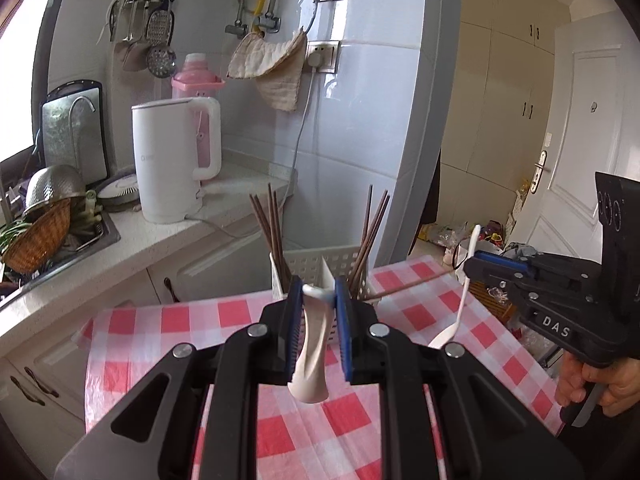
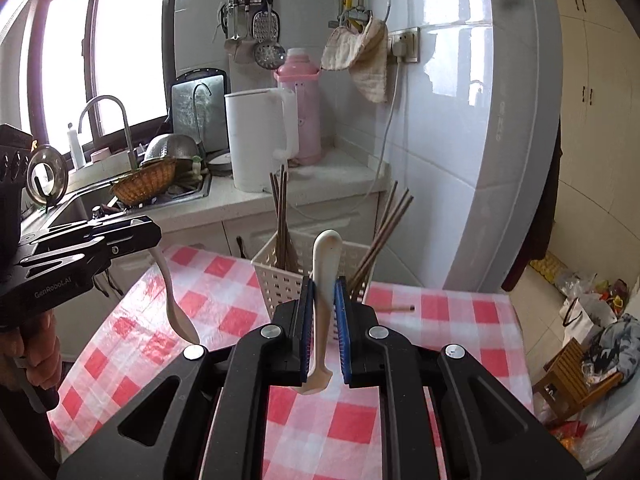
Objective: Organize utensils
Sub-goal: 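Carry the spoon into the caddy with the right gripper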
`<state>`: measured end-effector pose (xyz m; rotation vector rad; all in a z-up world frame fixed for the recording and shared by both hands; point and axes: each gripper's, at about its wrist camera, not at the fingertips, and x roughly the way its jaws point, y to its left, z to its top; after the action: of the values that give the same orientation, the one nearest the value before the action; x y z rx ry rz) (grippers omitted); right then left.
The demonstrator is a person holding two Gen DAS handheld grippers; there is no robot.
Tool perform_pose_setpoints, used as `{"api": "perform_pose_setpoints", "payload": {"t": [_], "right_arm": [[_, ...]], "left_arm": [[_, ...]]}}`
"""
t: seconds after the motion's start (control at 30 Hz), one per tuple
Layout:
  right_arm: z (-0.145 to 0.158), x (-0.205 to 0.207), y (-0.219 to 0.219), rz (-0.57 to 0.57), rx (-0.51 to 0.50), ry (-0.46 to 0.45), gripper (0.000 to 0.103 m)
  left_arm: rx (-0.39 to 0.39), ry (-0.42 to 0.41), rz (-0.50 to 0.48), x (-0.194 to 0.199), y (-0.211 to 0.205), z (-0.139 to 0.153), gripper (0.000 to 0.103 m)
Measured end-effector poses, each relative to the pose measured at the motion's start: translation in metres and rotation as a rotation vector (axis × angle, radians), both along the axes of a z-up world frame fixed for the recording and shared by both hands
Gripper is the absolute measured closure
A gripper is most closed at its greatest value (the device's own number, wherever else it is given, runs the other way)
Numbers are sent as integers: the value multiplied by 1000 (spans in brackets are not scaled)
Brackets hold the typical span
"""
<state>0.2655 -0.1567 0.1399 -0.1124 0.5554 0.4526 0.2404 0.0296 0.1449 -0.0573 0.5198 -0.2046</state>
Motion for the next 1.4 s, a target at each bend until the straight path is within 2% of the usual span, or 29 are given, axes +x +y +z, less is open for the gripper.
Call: {"api": "perform_pose_setpoints", "payload": {"t": [0.17, 0.4, 0.63, 1.2, 1.4], "right_arm": [[22, 36, 13, -26, 10, -22, 90], [23, 74, 20, -80, 17, -24, 90], [9, 97, 23, -112, 12, 1, 90], [-19, 128, 32, -143, -8, 39, 90], [-32, 133, 33, -144, -15, 68, 90]], "left_arm": [[-3, -26, -3, 35, -5, 28, 87], [-4, -35, 24, 85, -6, 41, 87], [-15, 1, 42, 119, -4, 26, 87], [-52, 40, 86, 146, 0, -8, 87], [-70, 91, 97, 156, -1, -28, 87]]}}
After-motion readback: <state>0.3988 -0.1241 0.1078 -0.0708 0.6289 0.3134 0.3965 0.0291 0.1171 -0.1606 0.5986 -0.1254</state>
